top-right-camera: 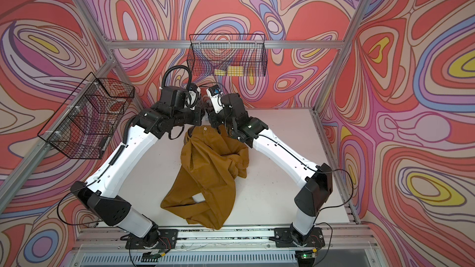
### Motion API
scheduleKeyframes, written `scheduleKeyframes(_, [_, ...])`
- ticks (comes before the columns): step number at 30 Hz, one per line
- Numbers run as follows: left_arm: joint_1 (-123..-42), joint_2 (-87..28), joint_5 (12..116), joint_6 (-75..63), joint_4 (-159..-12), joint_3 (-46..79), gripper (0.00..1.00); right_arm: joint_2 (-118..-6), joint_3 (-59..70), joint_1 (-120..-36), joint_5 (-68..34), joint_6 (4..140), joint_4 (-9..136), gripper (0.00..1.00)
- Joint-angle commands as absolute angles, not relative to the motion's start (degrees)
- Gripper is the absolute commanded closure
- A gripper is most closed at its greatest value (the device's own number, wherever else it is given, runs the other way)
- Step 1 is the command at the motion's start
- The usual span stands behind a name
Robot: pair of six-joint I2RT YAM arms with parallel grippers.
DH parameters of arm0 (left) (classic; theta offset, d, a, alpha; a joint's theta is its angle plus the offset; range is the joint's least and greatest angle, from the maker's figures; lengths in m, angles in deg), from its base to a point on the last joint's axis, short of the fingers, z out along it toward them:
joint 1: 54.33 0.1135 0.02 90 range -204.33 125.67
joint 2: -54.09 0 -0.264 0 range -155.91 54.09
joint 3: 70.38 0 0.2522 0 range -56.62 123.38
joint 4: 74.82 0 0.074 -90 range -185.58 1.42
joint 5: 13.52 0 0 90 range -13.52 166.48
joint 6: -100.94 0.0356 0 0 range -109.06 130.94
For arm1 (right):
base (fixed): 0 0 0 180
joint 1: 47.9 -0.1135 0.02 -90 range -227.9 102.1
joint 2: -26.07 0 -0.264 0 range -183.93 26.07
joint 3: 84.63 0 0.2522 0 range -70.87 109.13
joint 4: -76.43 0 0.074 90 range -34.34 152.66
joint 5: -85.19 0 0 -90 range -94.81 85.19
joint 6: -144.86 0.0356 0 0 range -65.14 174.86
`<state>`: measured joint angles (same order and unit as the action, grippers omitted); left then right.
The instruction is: Remove the belt from the trousers
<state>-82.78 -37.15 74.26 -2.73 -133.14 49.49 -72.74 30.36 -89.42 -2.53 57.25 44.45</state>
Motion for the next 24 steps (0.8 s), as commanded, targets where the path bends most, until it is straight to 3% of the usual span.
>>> scheduleKeyframes(1, [-83.3, -36.6, 70.0, -6.6, -130.6, 53.1, 1.0, -73.1, 28.3, -89.5, 0.1, 56.4, 46.0, 0.89])
scheduleKeyframes(2, [-83.3, -36.7, 69.7, -7.0, -130.6, 53.2, 1.0, -72.6, 27.7, -89.6, 0.2, 56.1, 47.0, 0.96])
scheduleKeyframes(4, [-83.2, -36.7, 69.3, -7.4, -130.6, 53.2, 1.0, -72.0, 27.0, -89.6, 0.4, 55.7, 48.1, 1.0])
scheduleKeyframes(12, [-83.2, -36.6, 68.7, -7.1, -131.0, 53.5, 1.0, -72.2, 26.1, -89.3, -3.7, 54.9, 47.2, 1.0])
scheduleKeyframes(19, [-81.2, -36.4, 64.6, -5.2, -134.1, 53.7, 1.0, -73.7, 29.3, -83.2, -20.6, 63.3, 44.2, 1.0])
scheduleKeyframes(24, [-79.7, -37.1, 62.1, -5.2, -138.6, 55.8, 1.0, -74.7, 31.3, -79.5, -26.8, 66.5, 41.4, 0.83])
